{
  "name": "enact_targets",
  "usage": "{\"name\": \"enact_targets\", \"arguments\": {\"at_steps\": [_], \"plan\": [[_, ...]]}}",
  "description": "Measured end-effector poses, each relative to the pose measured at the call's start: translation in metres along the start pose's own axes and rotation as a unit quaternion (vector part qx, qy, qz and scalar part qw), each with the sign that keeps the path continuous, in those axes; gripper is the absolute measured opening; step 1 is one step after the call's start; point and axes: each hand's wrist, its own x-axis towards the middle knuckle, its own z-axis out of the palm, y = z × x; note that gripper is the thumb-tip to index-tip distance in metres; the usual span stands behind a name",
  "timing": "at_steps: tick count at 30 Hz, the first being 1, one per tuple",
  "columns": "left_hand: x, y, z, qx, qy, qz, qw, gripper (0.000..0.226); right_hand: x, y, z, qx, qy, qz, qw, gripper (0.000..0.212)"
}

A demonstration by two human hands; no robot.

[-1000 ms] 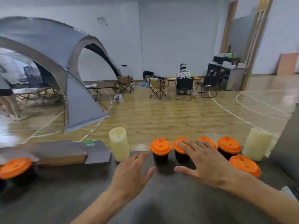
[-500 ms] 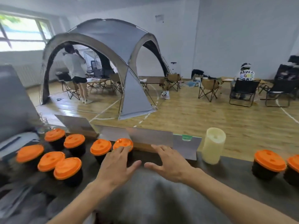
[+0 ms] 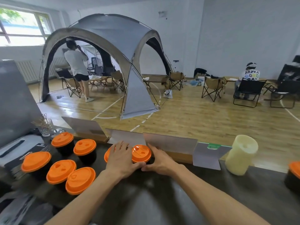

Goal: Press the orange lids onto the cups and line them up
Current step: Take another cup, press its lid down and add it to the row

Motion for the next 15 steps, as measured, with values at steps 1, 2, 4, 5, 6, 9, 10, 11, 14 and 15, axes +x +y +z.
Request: {"name": "enact_targets", "arguments": {"at_steps": [1, 2, 4, 5, 6, 9, 10, 11, 14, 15], "plan": [[0.001, 0.0, 0.0, 0.001, -0.004, -0.001, 1.0, 0.093, 0.001, 0.002, 0.002, 0.006, 0.004, -0.005, 1.0, 0.103], [0.002, 0.0, 0.001, -0.001, -0.006, -0.001, 1.0, 0.092, 0.002, 0.004, 0.003, 0.01, 0.011, -0.007, 1.0, 0.099], [0.0, 0.003, 0.002, -0.019, -0.003, -0.001, 1.0, 0.089, -0.001, 0.008, 0.003, 0.019, 0.033, -0.007, 0.999, 0.094], [-0.002, 0.006, 0.003, -0.033, 0.0, 0.001, 0.999, 0.088, -0.005, 0.011, 0.001, 0.023, 0.045, -0.007, 0.999, 0.092], [-0.004, 0.01, 0.003, -0.047, 0.005, 0.004, 0.999, 0.088, -0.011, 0.014, 0.0, 0.028, 0.057, -0.011, 0.998, 0.09], [-0.014, 0.034, 0.005, -0.092, 0.012, 0.025, 0.995, 0.089, -0.043, 0.03, -0.008, 0.037, 0.095, -0.023, 0.995, 0.083], [-0.017, 0.046, 0.007, -0.118, 0.006, 0.039, 0.992, 0.089, -0.057, 0.038, -0.011, 0.035, 0.106, -0.022, 0.993, 0.082], [-0.02, 0.059, 0.008, -0.157, -0.007, 0.057, 0.986, 0.089, -0.073, 0.046, -0.016, 0.031, 0.119, -0.017, 0.992, 0.082], [-0.027, 0.105, 0.014, -0.304, -0.059, 0.102, 0.945, 0.089, -0.122, 0.075, -0.034, 0.023, 0.166, 0.013, 0.986, 0.086], [-0.028, 0.122, 0.016, -0.327, -0.073, 0.118, 0.935, 0.091, -0.139, 0.085, -0.041, 0.024, 0.179, 0.03, 0.983, 0.086]]}}
